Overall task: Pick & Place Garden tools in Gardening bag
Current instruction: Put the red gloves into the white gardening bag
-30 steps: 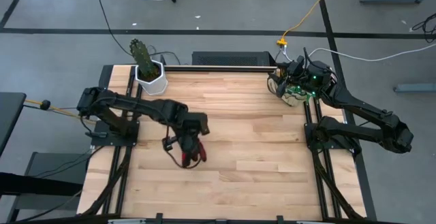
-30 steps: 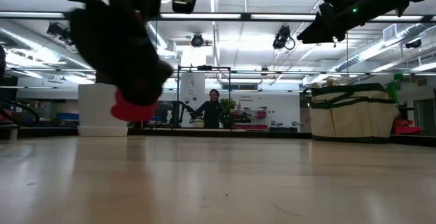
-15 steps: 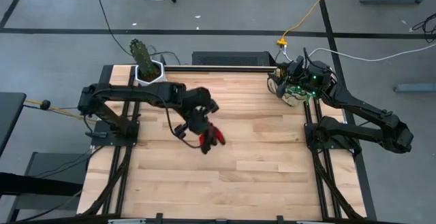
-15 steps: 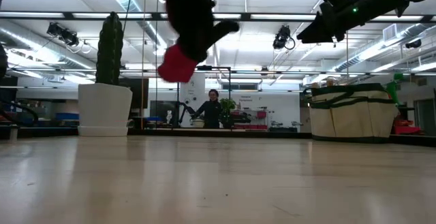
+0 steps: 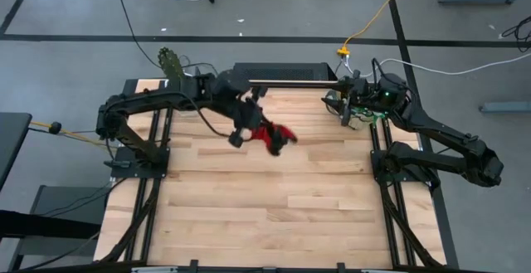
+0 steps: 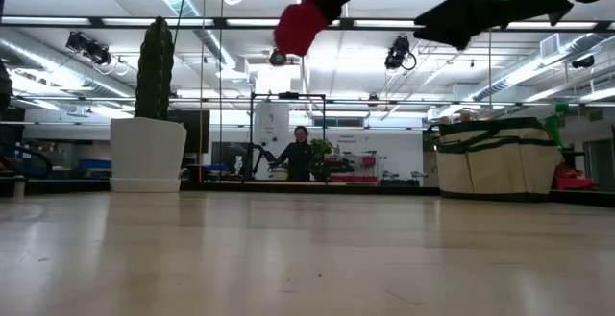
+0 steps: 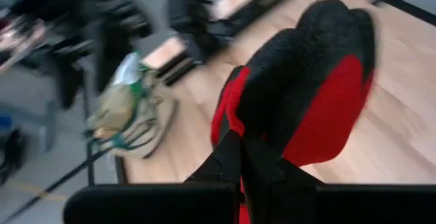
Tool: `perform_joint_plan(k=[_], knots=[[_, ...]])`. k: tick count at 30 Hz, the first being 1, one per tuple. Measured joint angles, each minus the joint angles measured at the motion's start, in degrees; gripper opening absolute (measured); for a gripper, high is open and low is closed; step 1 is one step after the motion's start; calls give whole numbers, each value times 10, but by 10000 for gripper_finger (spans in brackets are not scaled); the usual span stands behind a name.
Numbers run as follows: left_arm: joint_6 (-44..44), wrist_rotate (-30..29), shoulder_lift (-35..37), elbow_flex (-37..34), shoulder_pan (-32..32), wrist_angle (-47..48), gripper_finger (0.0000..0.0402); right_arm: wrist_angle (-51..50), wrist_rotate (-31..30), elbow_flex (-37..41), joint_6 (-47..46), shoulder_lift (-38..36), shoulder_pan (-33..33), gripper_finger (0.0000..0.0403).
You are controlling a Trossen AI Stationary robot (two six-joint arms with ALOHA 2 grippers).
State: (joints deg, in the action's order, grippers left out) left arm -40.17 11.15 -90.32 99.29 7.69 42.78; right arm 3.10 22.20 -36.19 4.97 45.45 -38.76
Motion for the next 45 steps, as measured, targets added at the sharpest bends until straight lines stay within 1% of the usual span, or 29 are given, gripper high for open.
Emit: perform_joint_plan(k=[2, 9, 17, 23, 27, 30, 33, 37, 45], knots=[[28, -13, 0, 5, 7, -16, 2, 16, 13, 0, 0, 0, 1, 246], [110, -21, 0, 13, 32, -72, 2, 74, 14, 0, -9, 0, 25, 246], [126, -20, 0, 13, 50, -141, 2, 147, 29, 0, -58, 0, 62, 246], [144, -20, 0, 13, 57, -182, 2, 179, 28, 0, -62, 0, 93, 246], [146, -20, 0, 13, 57, -204, 2, 193, 28, 0, -90, 0, 110, 246], [175, -17, 0, 13, 56, -223, 2, 201, 13, 0, -106, 0, 122, 247], [190, 0, 0, 13, 56, -239, 2, 207, -3, 0, -104, 0, 134, 251], [215, 7, 0, 13, 56, -258, 2, 213, -3, -2, -105, 0, 147, 258], [263, 7, 0, 13, 56, -274, 2, 182, -22, -51, -105, 4, 156, 281]])
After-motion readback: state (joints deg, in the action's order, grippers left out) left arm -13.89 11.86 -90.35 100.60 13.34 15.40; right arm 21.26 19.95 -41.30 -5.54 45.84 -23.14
